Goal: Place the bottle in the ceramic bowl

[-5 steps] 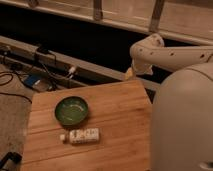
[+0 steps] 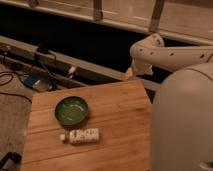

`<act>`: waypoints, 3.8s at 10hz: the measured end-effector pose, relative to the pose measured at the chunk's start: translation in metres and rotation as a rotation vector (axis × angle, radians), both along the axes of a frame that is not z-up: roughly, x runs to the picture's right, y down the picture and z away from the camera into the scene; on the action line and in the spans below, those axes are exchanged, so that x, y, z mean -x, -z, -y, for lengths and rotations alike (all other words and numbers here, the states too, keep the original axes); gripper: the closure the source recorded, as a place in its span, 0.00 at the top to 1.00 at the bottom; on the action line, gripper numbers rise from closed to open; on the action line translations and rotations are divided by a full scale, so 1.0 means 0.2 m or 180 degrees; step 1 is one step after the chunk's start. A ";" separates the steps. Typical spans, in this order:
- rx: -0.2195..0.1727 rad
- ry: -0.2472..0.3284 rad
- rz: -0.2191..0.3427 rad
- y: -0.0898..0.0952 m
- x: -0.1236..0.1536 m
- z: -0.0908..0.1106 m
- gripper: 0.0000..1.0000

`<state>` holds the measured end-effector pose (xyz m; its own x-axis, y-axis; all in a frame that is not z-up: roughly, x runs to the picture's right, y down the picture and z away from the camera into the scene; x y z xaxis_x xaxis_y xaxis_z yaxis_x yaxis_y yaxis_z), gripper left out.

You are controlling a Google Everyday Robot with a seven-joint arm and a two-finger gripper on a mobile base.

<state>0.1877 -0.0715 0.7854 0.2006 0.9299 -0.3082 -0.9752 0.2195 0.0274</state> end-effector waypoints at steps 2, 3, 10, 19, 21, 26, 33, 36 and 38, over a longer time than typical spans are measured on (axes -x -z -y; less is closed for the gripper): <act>0.0000 0.0000 0.0000 0.00 0.00 0.00 0.80; 0.0000 0.0000 0.0000 0.00 0.00 0.00 0.80; 0.0000 0.0000 0.0000 0.00 0.00 0.00 0.80; 0.0009 0.0290 0.0189 0.07 0.10 0.12 0.80; 0.0017 0.0797 0.0490 0.13 0.36 0.17 0.80; 0.0189 0.2404 0.1275 0.30 0.84 0.01 0.80; 0.0428 0.3313 0.1499 0.30 1.01 -0.08 0.80; 0.0756 0.4042 0.1640 0.23 1.10 -0.33 0.80; 0.0844 0.4058 0.1540 0.26 1.09 -0.45 0.80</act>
<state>-0.0295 0.0188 0.7340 0.9936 -0.0482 -0.1021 -0.0009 0.9009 -0.4340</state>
